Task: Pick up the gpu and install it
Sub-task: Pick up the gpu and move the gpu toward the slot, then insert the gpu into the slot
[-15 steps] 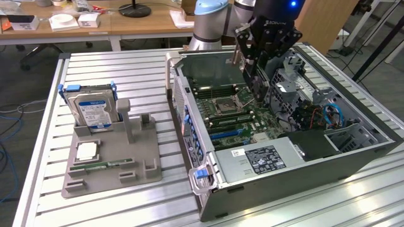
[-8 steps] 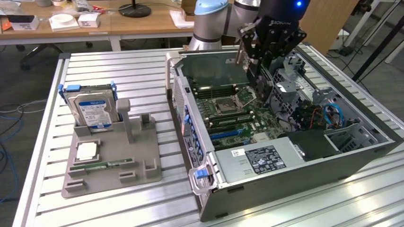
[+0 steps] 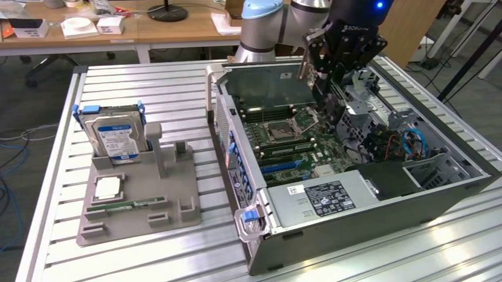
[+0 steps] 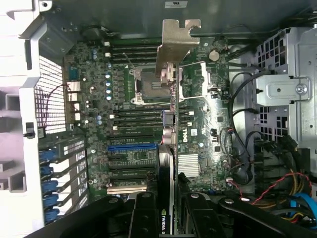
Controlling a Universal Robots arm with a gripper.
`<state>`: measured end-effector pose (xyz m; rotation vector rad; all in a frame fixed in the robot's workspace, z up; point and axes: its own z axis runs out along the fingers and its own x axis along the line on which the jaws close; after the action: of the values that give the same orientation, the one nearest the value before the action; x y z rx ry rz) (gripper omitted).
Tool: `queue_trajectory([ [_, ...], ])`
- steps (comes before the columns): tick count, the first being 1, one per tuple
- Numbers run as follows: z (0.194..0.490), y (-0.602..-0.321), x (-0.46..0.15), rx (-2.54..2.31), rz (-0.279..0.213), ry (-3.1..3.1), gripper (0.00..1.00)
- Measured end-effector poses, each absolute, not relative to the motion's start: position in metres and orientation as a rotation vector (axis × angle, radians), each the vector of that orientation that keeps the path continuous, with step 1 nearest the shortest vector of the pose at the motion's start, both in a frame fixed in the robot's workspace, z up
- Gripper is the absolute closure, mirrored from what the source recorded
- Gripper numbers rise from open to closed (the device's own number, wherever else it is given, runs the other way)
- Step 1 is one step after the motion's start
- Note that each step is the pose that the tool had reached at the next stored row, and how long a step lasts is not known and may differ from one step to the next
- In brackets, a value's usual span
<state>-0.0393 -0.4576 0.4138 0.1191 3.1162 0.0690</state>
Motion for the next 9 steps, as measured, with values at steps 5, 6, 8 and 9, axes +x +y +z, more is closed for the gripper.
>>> queue_trajectory([
  [5,0.4138,-0.4576,-0.0365,0.119,0.069,3.116,0.74],
  [6,0.4138,-0.4576,-0.0364,0.119,0.069,3.116,0.74],
  [8,0.4138,-0.4576,-0.0364,0.119,0.069,3.116,0.74],
  [9,0.4138,-0.4576,-0.0364,0.119,0.069,3.116,0.74],
])
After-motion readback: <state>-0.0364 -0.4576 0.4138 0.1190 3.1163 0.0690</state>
